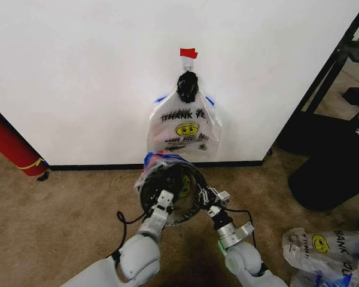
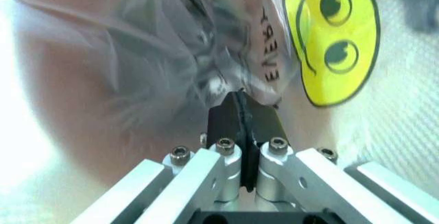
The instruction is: Pick up the garbage bag from the wall and place it over the trash bin.
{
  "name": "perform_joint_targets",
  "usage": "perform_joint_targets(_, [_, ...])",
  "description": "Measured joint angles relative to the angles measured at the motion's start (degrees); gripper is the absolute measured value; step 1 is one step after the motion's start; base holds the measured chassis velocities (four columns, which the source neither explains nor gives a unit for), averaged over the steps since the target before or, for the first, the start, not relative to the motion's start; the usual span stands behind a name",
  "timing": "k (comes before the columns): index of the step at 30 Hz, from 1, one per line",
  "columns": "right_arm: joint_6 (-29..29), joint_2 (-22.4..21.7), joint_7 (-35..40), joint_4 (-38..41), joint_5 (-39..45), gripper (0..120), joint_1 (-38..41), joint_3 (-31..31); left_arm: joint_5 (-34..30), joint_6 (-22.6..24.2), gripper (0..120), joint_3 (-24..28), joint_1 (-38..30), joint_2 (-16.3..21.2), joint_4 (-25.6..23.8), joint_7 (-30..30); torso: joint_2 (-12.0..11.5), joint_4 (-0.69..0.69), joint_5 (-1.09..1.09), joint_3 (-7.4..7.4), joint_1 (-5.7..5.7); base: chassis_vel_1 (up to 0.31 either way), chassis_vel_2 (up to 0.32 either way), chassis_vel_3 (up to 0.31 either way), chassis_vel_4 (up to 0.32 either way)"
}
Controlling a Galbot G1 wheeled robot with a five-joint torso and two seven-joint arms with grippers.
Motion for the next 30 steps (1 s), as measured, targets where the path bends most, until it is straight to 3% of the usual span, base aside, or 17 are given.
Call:
perform_joint_targets(7, [4.49, 1.71, -0.93, -0.78, -9.35, 0, 0.30, 0.47, -1.74, 5.34, 0, 0.65, -1.27, -0.04, 0.56, -0.66, 0.00, 0.00, 0.00, 0.00, 0.00, 0.000, 0.000, 0.000, 0.000])
perform_joint_targets(15, [6.19, 3.06, -0.53, -0.46, -15.58, 0, -0.17, 0.23, -1.04, 5.86, 0, 3.41, -3.90, -2.17, 4.19, -0.94, 0.00, 0.00, 0.00, 0.00, 0.00, 0.000, 0.000, 0.000, 0.000])
perform_joint_targets(30, [6.32, 2.99, 0.13, 0.95, -15.28, 0, -1.01, -0.53, 1.29, 5.70, 0, 5.64, -10.18, -6.52, 13.45, -3.06, 0.00, -0.01, 0.00, 0.00, 0.01, 0.000, 0.000, 0.000, 0.000])
